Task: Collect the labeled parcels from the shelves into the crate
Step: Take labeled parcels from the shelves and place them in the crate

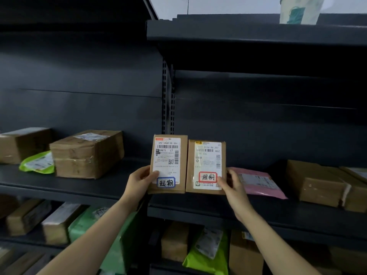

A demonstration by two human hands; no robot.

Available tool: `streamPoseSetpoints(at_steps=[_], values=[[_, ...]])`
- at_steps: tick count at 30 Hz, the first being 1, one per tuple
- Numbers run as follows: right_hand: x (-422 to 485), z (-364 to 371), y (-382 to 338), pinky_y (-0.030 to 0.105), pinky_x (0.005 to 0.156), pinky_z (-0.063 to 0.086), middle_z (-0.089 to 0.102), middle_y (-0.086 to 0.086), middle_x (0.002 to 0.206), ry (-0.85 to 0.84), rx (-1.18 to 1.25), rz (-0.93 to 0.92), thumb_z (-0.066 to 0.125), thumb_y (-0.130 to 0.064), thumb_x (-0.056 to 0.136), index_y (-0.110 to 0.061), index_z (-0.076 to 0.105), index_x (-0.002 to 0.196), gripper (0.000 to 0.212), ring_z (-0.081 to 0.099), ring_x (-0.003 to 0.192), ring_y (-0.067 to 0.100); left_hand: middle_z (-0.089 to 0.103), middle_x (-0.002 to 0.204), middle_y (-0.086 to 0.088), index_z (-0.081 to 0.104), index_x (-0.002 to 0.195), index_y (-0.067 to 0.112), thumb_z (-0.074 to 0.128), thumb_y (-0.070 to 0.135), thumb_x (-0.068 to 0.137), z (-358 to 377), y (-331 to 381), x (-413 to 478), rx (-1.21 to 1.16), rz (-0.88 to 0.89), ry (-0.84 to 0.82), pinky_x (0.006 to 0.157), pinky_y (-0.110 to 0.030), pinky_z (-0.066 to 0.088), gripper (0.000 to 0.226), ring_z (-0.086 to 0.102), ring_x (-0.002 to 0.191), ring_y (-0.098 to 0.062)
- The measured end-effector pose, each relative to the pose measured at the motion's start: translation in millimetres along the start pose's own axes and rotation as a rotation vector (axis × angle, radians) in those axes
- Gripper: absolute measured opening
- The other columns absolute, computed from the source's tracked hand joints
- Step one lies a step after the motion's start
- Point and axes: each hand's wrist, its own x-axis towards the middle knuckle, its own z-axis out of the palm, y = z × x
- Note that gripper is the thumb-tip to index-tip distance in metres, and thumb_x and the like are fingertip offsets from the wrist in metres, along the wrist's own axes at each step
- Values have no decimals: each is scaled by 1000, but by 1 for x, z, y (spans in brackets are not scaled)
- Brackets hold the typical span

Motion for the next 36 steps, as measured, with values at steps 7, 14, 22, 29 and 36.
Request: streamPoseSetpoints(at_steps=[7,14,22,29,36], values=[[-9,41,-18,27,94,37,52,-7,122,-66,13,-45,54,-25,91,-23,35,137,50,49,108,8,71,96,-1,61,111,14,61,16,88,-48,6,-12,31,2,79,59,-19,55,23,69,77,-12],[-23,116,-37,27,91,37,53,-8,119,-146,22,-63,53,-27,92,-23,33,139,51,50,105,8,70,101,-11,64,99,16,62,12,87,-129,19,-34,25,-3,163,81,-36,54,12,66,86,-23],[-60,235,-53,25,88,42,54,-2,127,-279,58,-30,53,-29,92,-24,34,139,50,53,106,12,71,100,-8,64,98,18,62,16,88,-252,32,-80,92,-36,309,84,-41,55,11,68,92,-25],[-101,349,-68,36,100,41,52,-1,131,-424,80,-34,53,-30,92,-23,35,139,52,50,117,16,70,90,2,62,92,23,59,14,89,-364,40,-133,161,-9,427,63,-17,55,10,67,80,-15],[-143,466,-84,38,94,48,55,-2,124,-608,124,-17,54,-27,92,-28,41,127,38,55,110,15,69,104,-10,60,110,13,56,13,92,-475,38,-193,183,-52,590,72,-32,57,19,67,90,-26]])
